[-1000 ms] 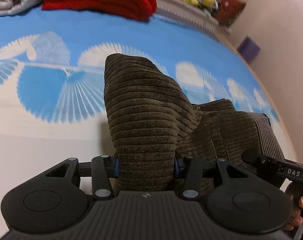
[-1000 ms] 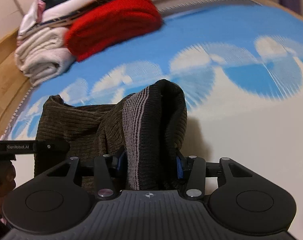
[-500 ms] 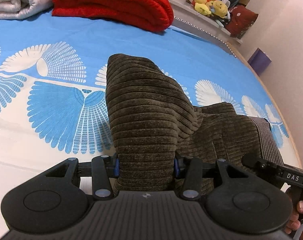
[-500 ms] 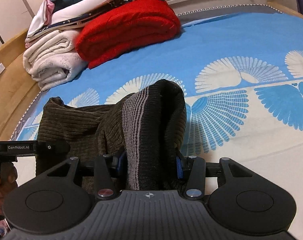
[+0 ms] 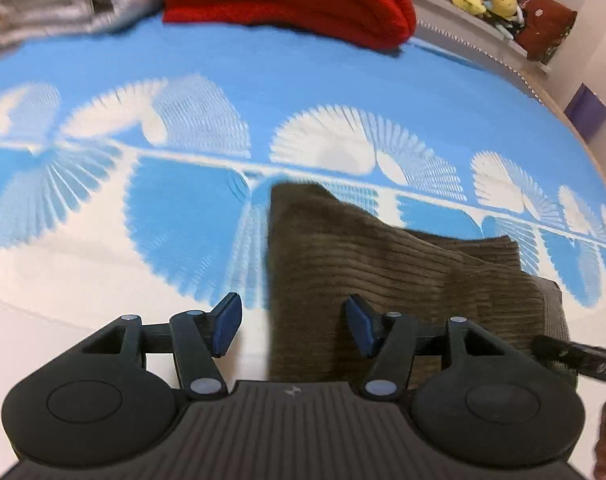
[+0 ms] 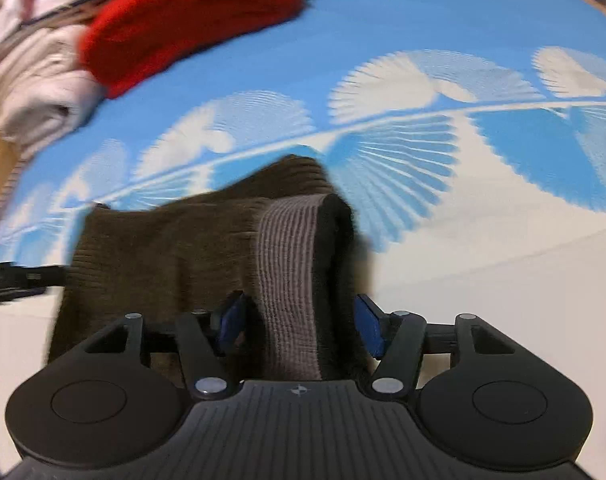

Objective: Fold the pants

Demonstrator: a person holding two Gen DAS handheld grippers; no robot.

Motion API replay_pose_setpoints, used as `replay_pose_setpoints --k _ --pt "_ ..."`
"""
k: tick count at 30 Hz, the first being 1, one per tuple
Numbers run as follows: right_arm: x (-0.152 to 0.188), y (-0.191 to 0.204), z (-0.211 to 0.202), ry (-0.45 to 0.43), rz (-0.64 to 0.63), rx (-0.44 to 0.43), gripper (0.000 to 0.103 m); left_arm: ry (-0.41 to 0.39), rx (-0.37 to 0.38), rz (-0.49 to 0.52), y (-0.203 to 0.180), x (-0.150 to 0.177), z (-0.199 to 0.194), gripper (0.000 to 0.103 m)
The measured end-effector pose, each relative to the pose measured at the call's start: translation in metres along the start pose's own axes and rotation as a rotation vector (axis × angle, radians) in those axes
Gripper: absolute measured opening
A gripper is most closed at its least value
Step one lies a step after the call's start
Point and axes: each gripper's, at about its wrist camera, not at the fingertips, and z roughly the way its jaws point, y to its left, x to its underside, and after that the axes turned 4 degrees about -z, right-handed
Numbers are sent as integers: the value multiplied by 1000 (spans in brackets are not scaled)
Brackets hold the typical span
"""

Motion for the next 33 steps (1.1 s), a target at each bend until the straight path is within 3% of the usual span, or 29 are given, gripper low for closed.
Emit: replay_pose_setpoints --k 3,6,8,10,13,16,17,19,20,21,23,27,29,33 --pt "0 2 -14 -41 -26 27 63 -31 64 54 -2 2 -16 63" --pt "1 10 -23 -56 -93 23 63 -26 78 143 -7 11 -20 63" --pt "3 11 -14 0 -130 43 64 49 82 205 -11 21 -8 63" --pt "10 9 0 67 -156 100 71 131 24 274 -12 40 8 67" --pt "8 7 -6 68 -101 81 69 96 -7 277 -14 45 -3 66" --pt "8 15 -21 21 -126 80 61 31 30 320 -18 47 -29 63" --pt "8 18 -25 12 -151 66 61 47 45 340 -18 51 -30 63" --pt "12 23 -18 76 -218 100 61 149 13 386 -19 66 -16 65" --pt "17 22 -12 123 -242 125 69 163 -3 408 -20 74 -12 66" --pt "21 21 -9 150 -248 142 74 144 -17 413 -21 77 -15 66" --pt "18 22 -19 132 -232 139 71 115 -39 391 -25 73 -34 65" --pt "14 30 -65 -33 -238 144 67 -21 -20 318 -27 62 -89 71" --pt "12 33 -90 -110 -229 136 68 -99 -53 295 -30 59 -119 78" --pt "15 43 -138 -234 -206 98 80 -238 -72 272 -38 67 -179 82"
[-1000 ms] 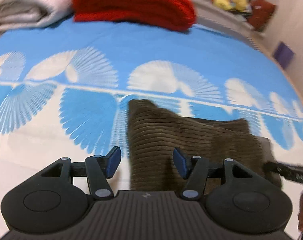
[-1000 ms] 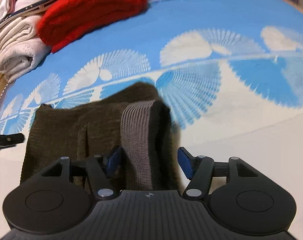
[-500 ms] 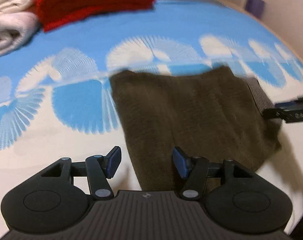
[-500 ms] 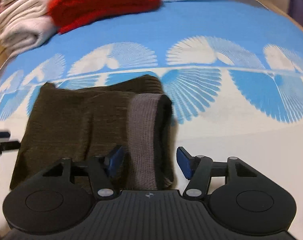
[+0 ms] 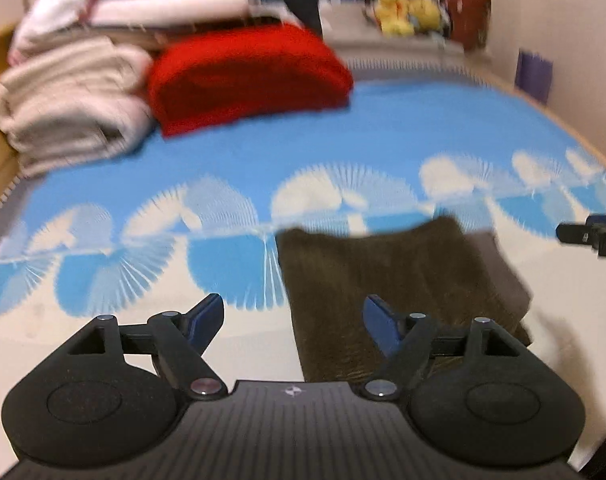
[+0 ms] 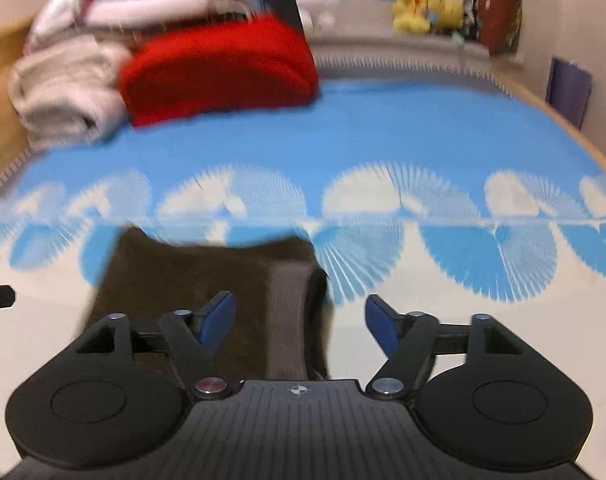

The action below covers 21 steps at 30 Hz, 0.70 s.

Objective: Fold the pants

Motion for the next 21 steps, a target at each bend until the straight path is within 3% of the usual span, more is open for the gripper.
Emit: replay_pose_setpoints --k 4,7,9,11,13,16,21 --pt "8 11 -40 -81 -31 -46 90 -73 -16 -35 -17 15 -45 88" --pt "28 18 -54 -97 -36 -31 97 -65 -9 -89 -28 40 -48 91" --pt "39 18 -44 11 11 -33 97 47 41 -124 -34 59 -30 91" --pt "46 12 -39 87 121 -43 97 150 40 -116 -42 67 -17 91" --pt "50 7 -33 133 198 -63 97 111 24 -69 -51 65 -18 91" --pt "52 15 -28 161 170 -47 97 74 -37 -9 -56 66 -13 91" --pt "50 29 -25 159 110 -28 97 149 10 -127 -45 67 4 91"
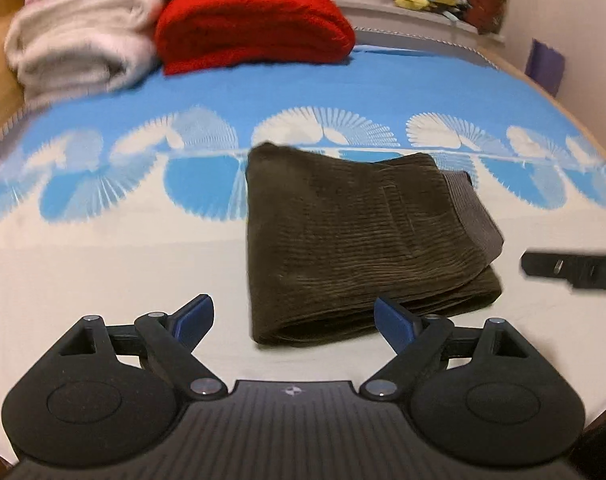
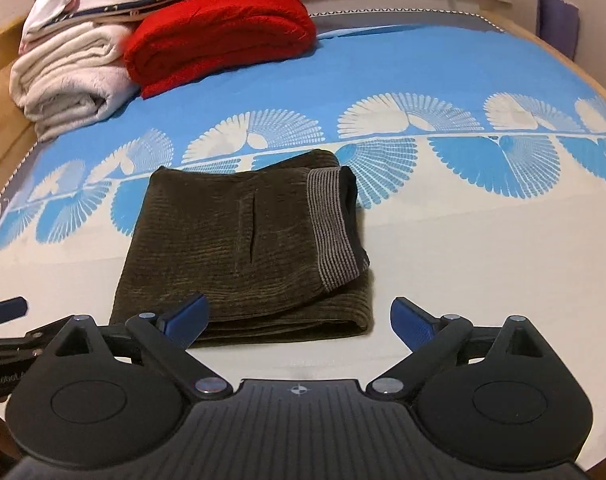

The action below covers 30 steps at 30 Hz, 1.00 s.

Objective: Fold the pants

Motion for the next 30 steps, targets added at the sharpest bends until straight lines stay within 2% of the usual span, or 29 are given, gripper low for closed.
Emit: replay_pose_setpoints --k 5,14,24,30 --pt "1 12 9 19 -50 12 97 8 -11 -53 6 -7 8 91" --pt "-1 15 15 42 -82 28 97 5 -42 14 0 -6 16 91" --pt "0 8 14 48 -88 43 97 30 -70 -21 0 -8 20 91" --pt "0 4 13 47 -89 52 97 41 -58 -30 -1 -8 20 91"
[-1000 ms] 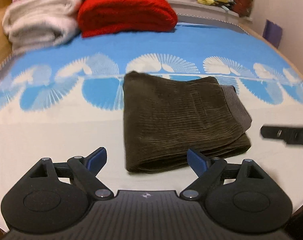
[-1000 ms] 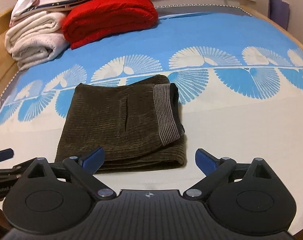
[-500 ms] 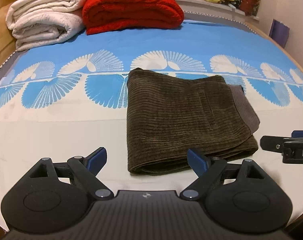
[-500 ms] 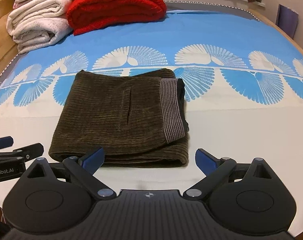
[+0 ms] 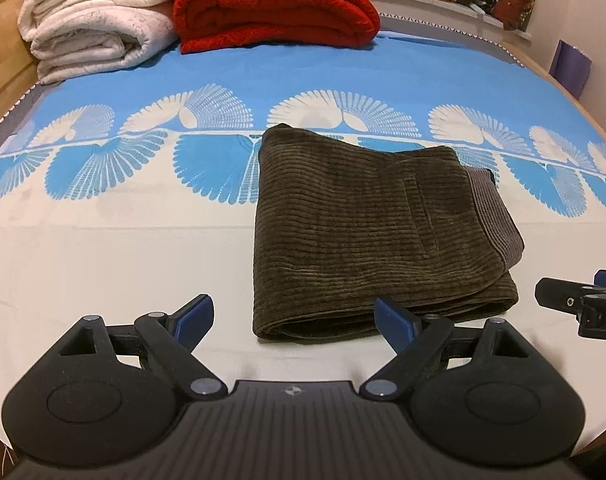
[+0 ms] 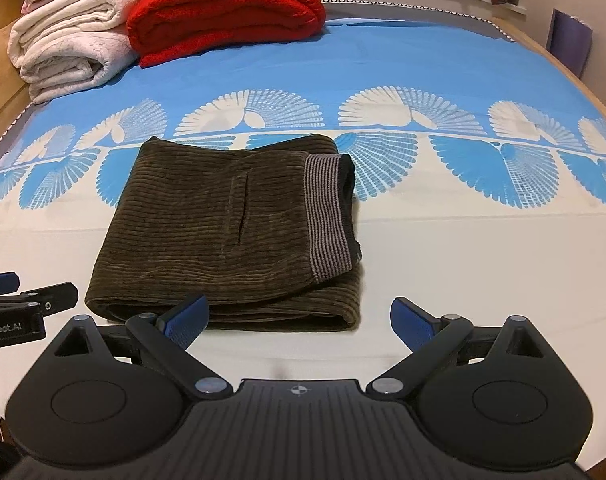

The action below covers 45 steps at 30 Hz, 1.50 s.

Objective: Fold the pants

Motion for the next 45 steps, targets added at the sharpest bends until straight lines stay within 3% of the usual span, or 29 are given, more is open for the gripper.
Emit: replay_pose_setpoints --k 45 --pt "2 -5 0 2 -2 5 97 0 19 26 -11 1 3 91"
